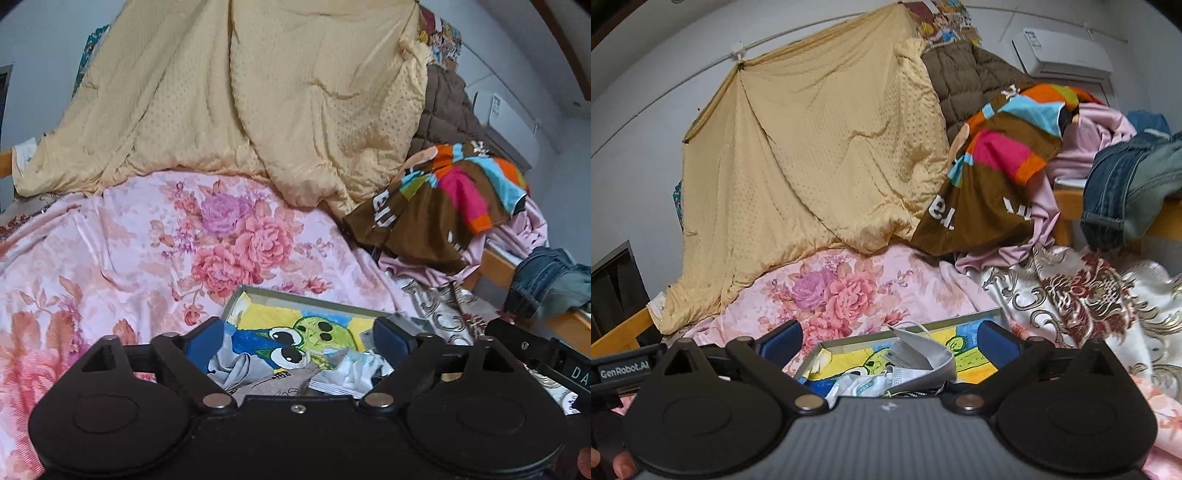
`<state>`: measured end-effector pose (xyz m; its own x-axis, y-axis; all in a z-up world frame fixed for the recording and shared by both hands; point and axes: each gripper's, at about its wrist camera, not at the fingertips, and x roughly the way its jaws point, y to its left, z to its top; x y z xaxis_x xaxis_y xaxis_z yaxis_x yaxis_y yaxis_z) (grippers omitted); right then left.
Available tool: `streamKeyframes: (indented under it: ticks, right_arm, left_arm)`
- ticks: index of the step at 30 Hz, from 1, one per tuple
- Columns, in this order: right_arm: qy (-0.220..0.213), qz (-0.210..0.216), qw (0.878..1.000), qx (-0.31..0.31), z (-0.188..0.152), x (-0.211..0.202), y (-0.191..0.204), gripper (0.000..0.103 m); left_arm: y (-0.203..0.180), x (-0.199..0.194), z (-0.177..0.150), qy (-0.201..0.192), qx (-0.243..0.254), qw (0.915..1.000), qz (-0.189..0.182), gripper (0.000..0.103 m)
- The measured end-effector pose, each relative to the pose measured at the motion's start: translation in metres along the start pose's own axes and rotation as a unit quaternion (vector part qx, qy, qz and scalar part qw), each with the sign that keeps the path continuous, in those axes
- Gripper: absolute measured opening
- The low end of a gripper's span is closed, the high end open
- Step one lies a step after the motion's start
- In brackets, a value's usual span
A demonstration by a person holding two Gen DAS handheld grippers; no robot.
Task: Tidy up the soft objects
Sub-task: 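Withdraw both open tools from the tray back toward the remaining items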
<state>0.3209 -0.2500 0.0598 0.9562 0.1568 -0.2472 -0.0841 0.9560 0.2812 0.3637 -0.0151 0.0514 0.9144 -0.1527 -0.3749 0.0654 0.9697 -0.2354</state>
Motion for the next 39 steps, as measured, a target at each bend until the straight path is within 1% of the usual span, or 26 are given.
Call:
streamKeyframes:
  ticks: [3,8,10,16,28,32,36,39]
  right_arm:
    - [-0.002,0.002,1.000,-0.016,0.000,-0.019,0.008,0.103]
    - [-0.009,0.000,0.999,-0.045,-0.004,-0.051,0.023,0.103]
    - [-0.010,-0.001,0.998,-0.056,-0.007,-0.062,0.028,0.103]
    - [-0.016,0.006,0.998,-0.058,-0.019,-0.094,0.037,0.103]
    - [-0.035,0.018,0.996,-0.083,-0.052,-0.148,0.051,0.103]
    - [-0.027,0.018,0.995,-0.096,-0.065,-0.159,0.056,0.103]
    - [-0.014,0.018,0.995,-0.094,-0.078,-0.171,0.057,0.103]
    - [0.009,0.013,0.995,-0.096,-0.088,-0.176,0.057,0.103]
  left_arm:
    - [-0.002,-0.021,-0.001,-0.009,0.005,0.9999,-0.008,0.094]
    - [-0.006,-0.051,-0.008,-0.010,0.008,0.9997,-0.023,0.095]
    - [-0.007,-0.064,-0.012,-0.012,0.013,0.9994,-0.029,0.098]
    - [-0.006,-0.100,-0.023,-0.015,0.020,0.9987,-0.043,0.102]
    - [0.005,-0.156,-0.052,-0.012,0.045,0.9972,-0.058,0.102]
    - [0.011,-0.167,-0.067,-0.004,0.048,0.9968,-0.064,0.102]
    - [0.017,-0.174,-0.083,0.006,0.057,0.9957,-0.073,0.102]
    - [0.022,-0.179,-0.095,0.013,0.066,0.9947,-0.078,0.102]
